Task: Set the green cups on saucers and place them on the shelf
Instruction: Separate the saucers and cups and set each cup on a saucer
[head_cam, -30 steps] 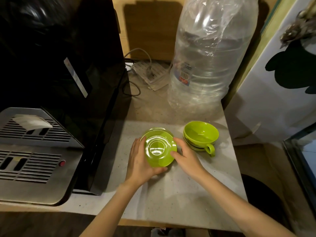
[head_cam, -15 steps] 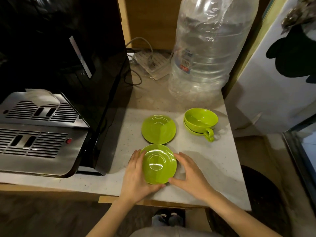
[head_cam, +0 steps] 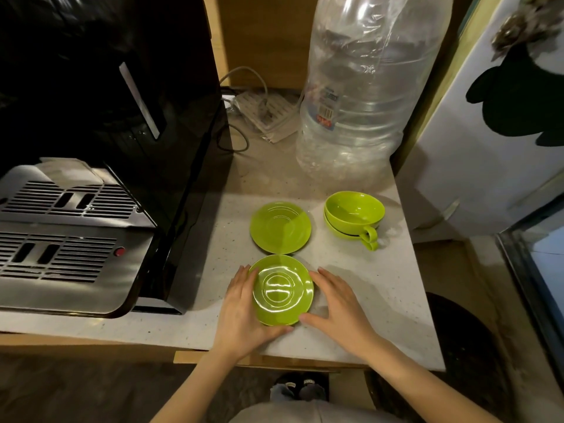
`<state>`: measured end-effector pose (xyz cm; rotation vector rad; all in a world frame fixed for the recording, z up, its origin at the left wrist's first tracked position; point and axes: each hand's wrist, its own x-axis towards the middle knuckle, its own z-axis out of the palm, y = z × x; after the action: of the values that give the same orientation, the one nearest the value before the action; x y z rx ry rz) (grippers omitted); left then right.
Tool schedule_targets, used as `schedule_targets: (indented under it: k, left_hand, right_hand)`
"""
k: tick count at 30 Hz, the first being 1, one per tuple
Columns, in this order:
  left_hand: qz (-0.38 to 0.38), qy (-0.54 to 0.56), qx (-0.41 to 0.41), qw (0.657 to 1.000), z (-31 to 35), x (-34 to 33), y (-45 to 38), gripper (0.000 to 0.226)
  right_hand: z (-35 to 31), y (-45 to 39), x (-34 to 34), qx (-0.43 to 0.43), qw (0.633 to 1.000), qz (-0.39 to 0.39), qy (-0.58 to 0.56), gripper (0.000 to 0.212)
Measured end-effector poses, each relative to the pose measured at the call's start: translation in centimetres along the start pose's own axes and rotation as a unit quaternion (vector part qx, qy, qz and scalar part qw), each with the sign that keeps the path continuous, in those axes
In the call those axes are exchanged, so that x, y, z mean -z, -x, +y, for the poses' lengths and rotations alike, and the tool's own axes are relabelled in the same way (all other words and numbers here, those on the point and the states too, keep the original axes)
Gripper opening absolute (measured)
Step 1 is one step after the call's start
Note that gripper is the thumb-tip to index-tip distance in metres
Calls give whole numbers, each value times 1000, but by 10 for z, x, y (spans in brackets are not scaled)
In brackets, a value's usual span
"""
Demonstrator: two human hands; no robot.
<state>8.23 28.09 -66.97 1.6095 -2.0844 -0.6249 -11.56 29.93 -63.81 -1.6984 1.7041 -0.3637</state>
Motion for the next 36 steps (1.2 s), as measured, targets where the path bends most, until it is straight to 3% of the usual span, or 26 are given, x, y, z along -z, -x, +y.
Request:
schedule_targets:
  k: [9,20,22,25,30,33,36]
  left_hand:
    - [-13,7,3,1000,2,4,-18,114]
    - [-34,-45,7,998,8,7,-28,138]
    - [-43,-39,12,998,24,14,-37,141]
    - [-44,15,-12,999,50,23,-63,135]
    - [-31,96,-48,994,91,20,-106,87]
    - [-31,102,-43,993,107,11,-128,78]
    - [-68,109,-25,991,116,0,-143,79]
  right_hand:
    - [-1,-12,6,3,1000,8,14,81]
    - [-1,-19,18,7,1000,21,-19,81]
    - [-6,-19,33,22,996,51,-76,70]
    - [-9,-21,62,52,978,158,-122,43]
    - [5,-26,97,70,928,355,-87,13]
    - [16,-27,103,-15,918,385,-97,14]
    - [24,-30,104,-112,922,335,-159,20]
